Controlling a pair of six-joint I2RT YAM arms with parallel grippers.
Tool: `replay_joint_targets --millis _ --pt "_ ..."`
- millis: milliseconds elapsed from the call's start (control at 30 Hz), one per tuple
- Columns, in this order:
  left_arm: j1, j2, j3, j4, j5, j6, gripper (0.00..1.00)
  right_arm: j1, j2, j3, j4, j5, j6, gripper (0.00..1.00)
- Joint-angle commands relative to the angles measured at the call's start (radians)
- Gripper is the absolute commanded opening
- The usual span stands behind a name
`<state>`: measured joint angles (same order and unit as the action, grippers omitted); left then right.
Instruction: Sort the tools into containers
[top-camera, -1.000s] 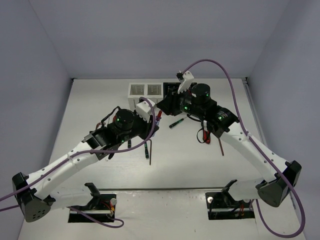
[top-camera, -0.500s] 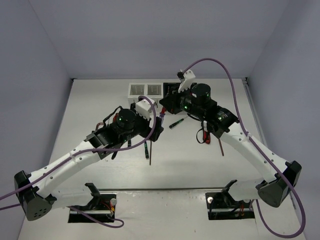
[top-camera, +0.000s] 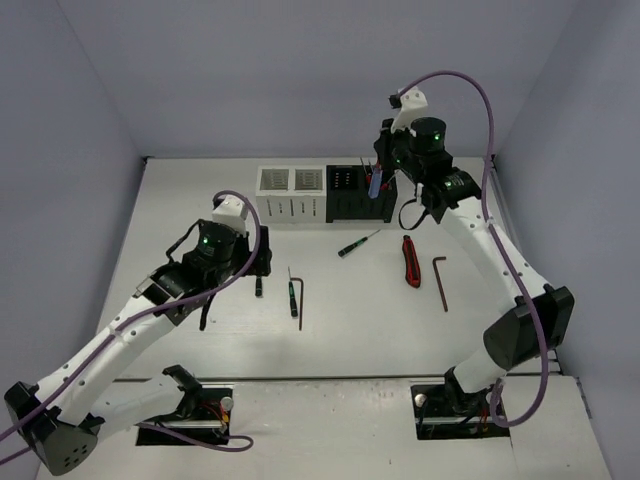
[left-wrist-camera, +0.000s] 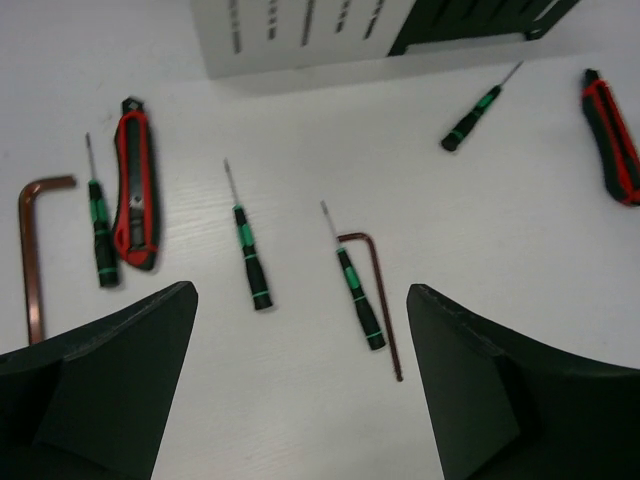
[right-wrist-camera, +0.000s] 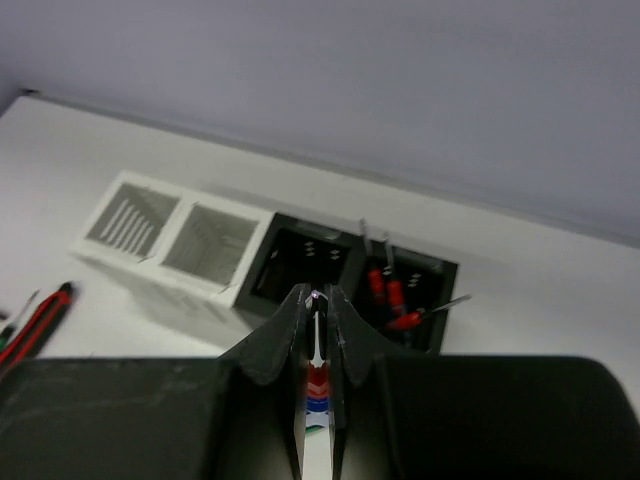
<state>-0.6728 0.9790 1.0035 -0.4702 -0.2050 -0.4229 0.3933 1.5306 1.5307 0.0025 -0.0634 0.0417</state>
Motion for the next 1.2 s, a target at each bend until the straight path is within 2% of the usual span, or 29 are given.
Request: replay_joint_targets --millis 0,433,733,1167 --pt "0.06 -0.042 -0.027 -0.084 0.047 -0.077 0.83 -0.062 0.089 0.123 0.13 0.01 -0.1 0.0" --pt "0.08 -0.065 -0.036 -0.144 0.033 -0.068 0.83 -0.121 0.373 0.234 0.314 0.009 -0.141 0.0" --pt "0.088 -0.032 -0.02 -0.142 0.026 -0.059 0.83 -0.135 0.422 0.226 0.433 0.02 -0.147 0.0" --pt "0.105 0.024 -0.002 -0.133 0.032 -0.05 0.83 -0.148 0.418 0.182 0.472 0.023 -0.193 0.0"
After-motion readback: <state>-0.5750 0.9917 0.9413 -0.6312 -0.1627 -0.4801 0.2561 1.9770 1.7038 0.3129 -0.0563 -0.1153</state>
